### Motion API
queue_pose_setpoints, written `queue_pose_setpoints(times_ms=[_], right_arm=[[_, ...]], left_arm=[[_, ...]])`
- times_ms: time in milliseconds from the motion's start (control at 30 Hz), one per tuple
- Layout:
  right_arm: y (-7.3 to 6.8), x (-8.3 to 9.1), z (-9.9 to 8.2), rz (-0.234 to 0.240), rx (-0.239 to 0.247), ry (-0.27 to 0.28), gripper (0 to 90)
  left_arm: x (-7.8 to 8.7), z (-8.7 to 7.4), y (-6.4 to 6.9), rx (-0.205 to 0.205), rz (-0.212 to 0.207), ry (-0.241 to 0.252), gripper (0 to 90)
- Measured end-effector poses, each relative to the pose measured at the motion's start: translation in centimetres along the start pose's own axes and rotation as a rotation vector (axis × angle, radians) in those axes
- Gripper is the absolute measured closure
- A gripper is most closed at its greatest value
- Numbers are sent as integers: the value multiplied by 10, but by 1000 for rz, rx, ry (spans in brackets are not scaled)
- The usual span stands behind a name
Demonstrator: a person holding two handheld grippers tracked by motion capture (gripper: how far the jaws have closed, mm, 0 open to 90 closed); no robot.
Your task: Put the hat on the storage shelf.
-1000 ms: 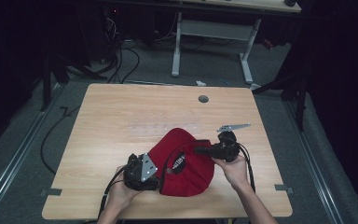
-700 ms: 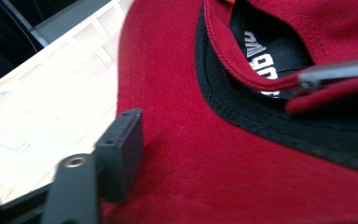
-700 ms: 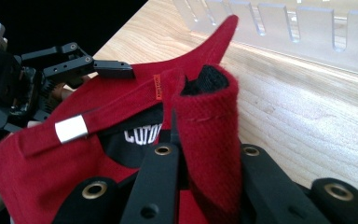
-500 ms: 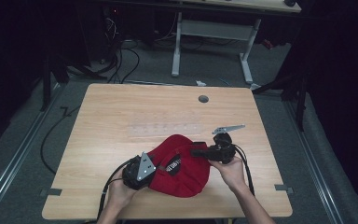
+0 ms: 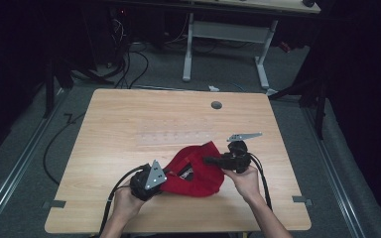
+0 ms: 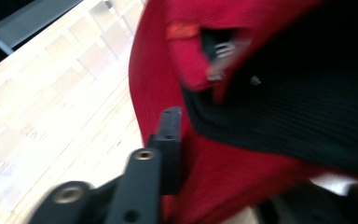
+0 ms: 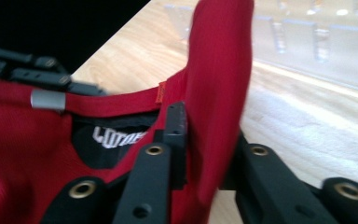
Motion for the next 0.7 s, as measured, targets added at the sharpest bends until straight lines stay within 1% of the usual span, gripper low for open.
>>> queue_pose_setpoints(times_ms=[33, 67, 100, 133, 167, 200, 233, 267, 300, 367, 400, 433, 500, 533, 567, 600, 633, 667, 700], right_arm=[[1, 0, 0, -10, -8, 4, 765], [1, 0, 0, -10, -8, 4, 765], [3, 0, 0, -12, -15, 8, 753], [4, 0, 0, -16, -22, 10, 741], [7, 1, 1, -18, -29, 19, 720], [8, 2, 1, -18, -38, 27, 709], [9, 2, 1, -20, -37, 32, 694], [9, 3, 1, -25, -41, 37, 676], [9, 3, 1, -25, -41, 37, 676], [10, 6, 2, -38, -41, 54, 626], [12, 11, 4, -46, -46, 83, 577], [12, 13, 5, -47, -45, 96, 556], [14, 20, 7, -54, -59, 130, 504], [14, 20, 7, -54, -59, 130, 504], [16, 23, 9, -64, -59, 143, 486], [20, 29, 10, -74, -64, 171, 463], [20, 29, 10, -74, -64, 171, 463], [21, 32, 10, -80, -70, 185, 457], [23, 37, 10, -93, -73, 204, 429]], left_arm=[[1, 1, 1, -5, -13, -10, 761], [1, 1, 1, -5, -13, -10, 779], [1, 1, 3, -1, -20, -12, 779], [1, 0, 4, -10, -21, -15, 798], [2, 0, 8, -35, -18, -21, 825], [3, -1, 9, -48, -16, -27, 830], [3, -1, 9, -48, -16, -27, 833], [5, 0, 13, -77, -10, -34, 835], [5, 0, 13, -77, -10, -34, 836], [7, 2, 15, -92, -7, -35, 836], [8, 3, 16, -95, -8, -35, 838], [9, 4, 16, -96, -6, -33, 838], [11, 5, 14, -92, -5, -31, 839], [11, 5, 14, -92, -5, -31, 839], [12, 5, 13, -80, -8, -24, 839], [13, 5, 12, -70, -10, -26, 838], [13, 5, 12, -70, -10, -26, 839], [13, 5, 10, -61, -12, -26, 839], [13, 6, 10, -49, -15, -24, 838]])
Point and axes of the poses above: each handheld gripper's, and its own axes: x roughly backward along the jaws, z roughly out of its top, y roughly to its right, the point moved 6 cm from there along -x, roughly forward along the jaws, and after that the axes turned 7 degrees about -y, right-handed, at the moved point
